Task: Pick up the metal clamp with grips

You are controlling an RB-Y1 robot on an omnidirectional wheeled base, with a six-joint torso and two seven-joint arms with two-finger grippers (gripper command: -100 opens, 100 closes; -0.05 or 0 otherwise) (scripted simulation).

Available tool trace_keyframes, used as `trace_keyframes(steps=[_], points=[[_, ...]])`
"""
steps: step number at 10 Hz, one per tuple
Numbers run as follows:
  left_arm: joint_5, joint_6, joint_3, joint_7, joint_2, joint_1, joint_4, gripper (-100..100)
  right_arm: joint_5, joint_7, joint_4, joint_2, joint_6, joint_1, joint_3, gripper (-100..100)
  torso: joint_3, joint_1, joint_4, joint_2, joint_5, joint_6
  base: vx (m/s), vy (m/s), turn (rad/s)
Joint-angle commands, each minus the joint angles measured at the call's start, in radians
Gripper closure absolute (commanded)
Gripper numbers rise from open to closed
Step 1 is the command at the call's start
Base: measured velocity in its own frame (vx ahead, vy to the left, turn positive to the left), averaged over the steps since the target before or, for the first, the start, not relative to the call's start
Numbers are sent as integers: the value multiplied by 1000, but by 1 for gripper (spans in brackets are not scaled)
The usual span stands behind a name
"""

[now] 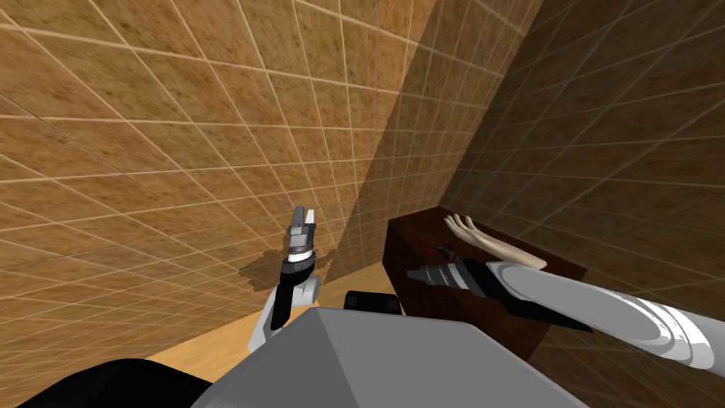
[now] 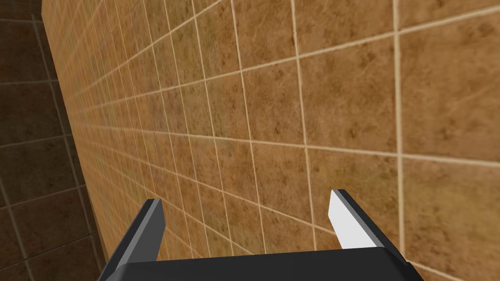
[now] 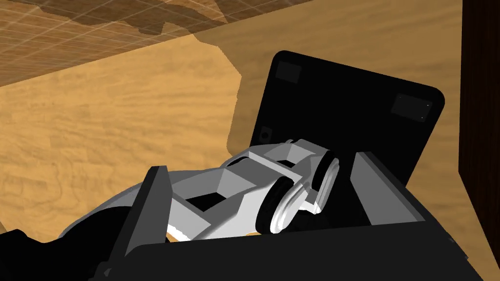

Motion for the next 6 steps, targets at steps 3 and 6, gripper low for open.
trace_keyframes(steps=[3, 6], points=[[0, 0, 0, 0, 0, 0, 0, 0, 86, 112, -5, -76, -3, -16, 26, -100, 0, 0, 0, 0, 0, 0, 9, -15, 106], [0, 0, 0, 0, 0, 0, 0, 0, 158, 203, -8, -146, -8, -30, 47, -100, 0, 0, 0, 0, 0, 0, 7, -17, 100]])
